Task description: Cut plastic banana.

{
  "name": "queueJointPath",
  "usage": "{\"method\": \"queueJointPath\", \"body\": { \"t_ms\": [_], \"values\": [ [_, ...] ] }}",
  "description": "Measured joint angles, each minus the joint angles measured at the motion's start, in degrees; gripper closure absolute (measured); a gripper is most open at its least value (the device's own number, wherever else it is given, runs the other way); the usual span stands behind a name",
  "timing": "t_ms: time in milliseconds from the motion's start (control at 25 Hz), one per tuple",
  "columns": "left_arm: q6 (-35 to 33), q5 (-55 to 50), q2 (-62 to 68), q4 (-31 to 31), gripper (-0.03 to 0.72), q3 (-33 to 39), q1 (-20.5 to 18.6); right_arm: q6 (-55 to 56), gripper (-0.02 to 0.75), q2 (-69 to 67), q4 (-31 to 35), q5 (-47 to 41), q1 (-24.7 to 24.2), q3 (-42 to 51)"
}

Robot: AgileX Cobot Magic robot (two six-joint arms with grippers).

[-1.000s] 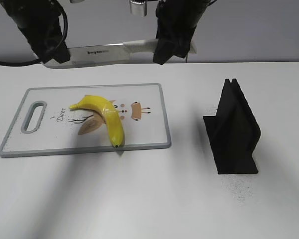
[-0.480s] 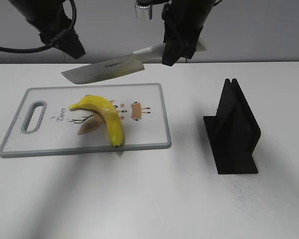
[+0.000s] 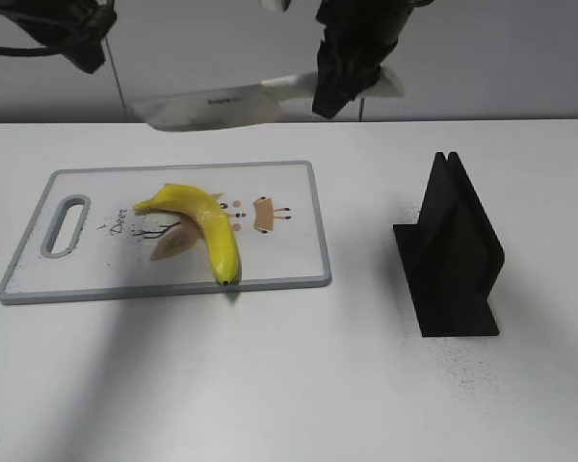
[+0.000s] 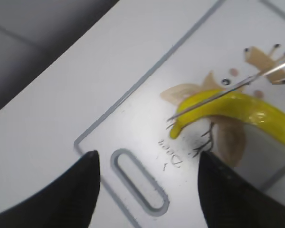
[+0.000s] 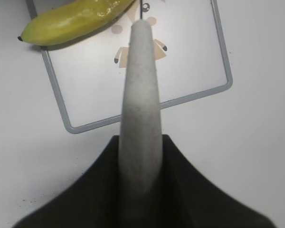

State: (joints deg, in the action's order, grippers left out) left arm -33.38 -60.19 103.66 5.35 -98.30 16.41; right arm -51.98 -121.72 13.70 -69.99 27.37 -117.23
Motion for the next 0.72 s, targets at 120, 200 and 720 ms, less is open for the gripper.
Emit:
{"method": "queueJointPath", "body": {
  "t_ms": [120, 200, 720],
  "values": [
    [12.57, -2.3, -0.9, -7.51, 0.063, 0.0, -0.62, 6.03, 0.549, 1.81, -0.06, -0.06, 0.0, 0.0],
    [18.5, -5.07, -1.47, -8.78, 0.069, 0.0, -1.72, 12.99, 0.549, 3.34, -0.18, -0.13, 0.0, 0.0],
    [27.25, -9.63, -9.46, -4.88, 0.108, 0.16, -9.26, 48.98, 0.549, 14.79, -1.47, -0.31, -0.06, 3.11]
  ]
}}
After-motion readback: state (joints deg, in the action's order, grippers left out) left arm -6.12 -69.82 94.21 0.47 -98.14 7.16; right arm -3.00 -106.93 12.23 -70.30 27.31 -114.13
